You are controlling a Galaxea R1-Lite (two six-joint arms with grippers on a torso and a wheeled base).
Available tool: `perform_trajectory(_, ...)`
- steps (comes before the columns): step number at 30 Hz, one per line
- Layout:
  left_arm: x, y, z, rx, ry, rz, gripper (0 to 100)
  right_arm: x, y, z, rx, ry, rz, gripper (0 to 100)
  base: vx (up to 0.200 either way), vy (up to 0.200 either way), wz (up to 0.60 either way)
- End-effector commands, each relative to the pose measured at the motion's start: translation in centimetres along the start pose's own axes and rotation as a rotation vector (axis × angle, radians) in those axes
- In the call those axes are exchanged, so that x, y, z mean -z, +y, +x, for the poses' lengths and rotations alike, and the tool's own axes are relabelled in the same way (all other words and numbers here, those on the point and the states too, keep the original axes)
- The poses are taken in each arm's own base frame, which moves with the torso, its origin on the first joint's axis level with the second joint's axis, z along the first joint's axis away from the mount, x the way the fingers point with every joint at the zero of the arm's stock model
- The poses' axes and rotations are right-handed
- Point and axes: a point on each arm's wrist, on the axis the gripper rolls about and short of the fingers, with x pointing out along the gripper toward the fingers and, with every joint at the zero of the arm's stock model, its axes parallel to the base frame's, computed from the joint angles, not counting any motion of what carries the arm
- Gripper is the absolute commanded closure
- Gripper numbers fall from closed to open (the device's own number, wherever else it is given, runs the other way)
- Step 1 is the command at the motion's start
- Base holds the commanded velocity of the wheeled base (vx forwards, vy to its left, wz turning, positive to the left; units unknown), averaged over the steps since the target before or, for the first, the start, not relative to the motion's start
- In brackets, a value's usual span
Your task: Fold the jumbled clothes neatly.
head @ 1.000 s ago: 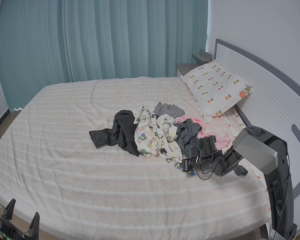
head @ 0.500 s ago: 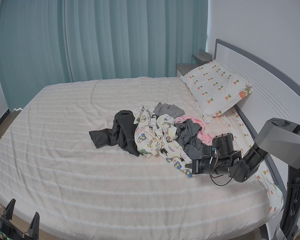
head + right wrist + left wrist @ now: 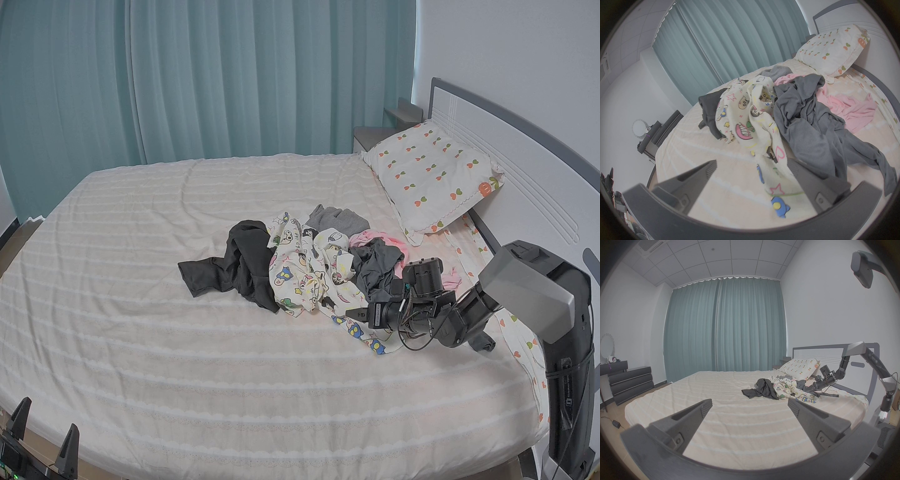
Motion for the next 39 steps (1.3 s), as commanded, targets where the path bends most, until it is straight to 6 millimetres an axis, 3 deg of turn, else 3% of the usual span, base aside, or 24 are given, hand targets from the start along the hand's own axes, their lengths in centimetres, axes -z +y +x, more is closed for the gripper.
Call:
perform_trajectory(1,0.5,0.0,0.0,-0.002,0.001,0.000,0,1.7,-1.7,3.4,0.028,0.049,0.004,0,0.000,0.000,0.00)
perform_trajectory(7,0.5,0.0,0.0,0.000,0.001,-0.001,0,2.5,-1.2,4.4,0.012,0.069,-0.035,0,0.000,0.000,0.00)
perform_trajectory(14,0.5,0.0,0.0,-0.002,0.001,-0.001,0,1.7,0.1,6.2,0.003,0.090,-0.088,0,0.000,0.000,0.00)
perform_trajectory(15,0.5,0.0,0.0,0.000,0.001,-0.001,0,1.7,0.0,6.4,0.006,0.083,-0.094,100,0.000,0.000,0.00)
perform_trajectory(22,0.5,0.0,0.0,0.000,0.001,-0.001,0,1.8,-0.3,6.6,0.022,0.080,-0.092,100,0.000,0.000,0.00)
perform_trajectory(29,0.5,0.0,0.0,-0.002,0.001,0.000,0,0.7,0.3,4.7,-0.014,0.014,-0.035,100,0.000,0.000,0.00)
perform_trajectory(32,0.5,0.0,0.0,0.000,0.001,0.000,0,0.1,1.0,2.8,-0.096,0.005,0.045,100,0.000,0.000,0.00)
perform_trajectory(39,0.5,0.0,0.0,0.000,0.001,0.002,0,0.8,2.8,-4.0,-0.313,0.075,0.112,100,0.000,0.000,0.00)
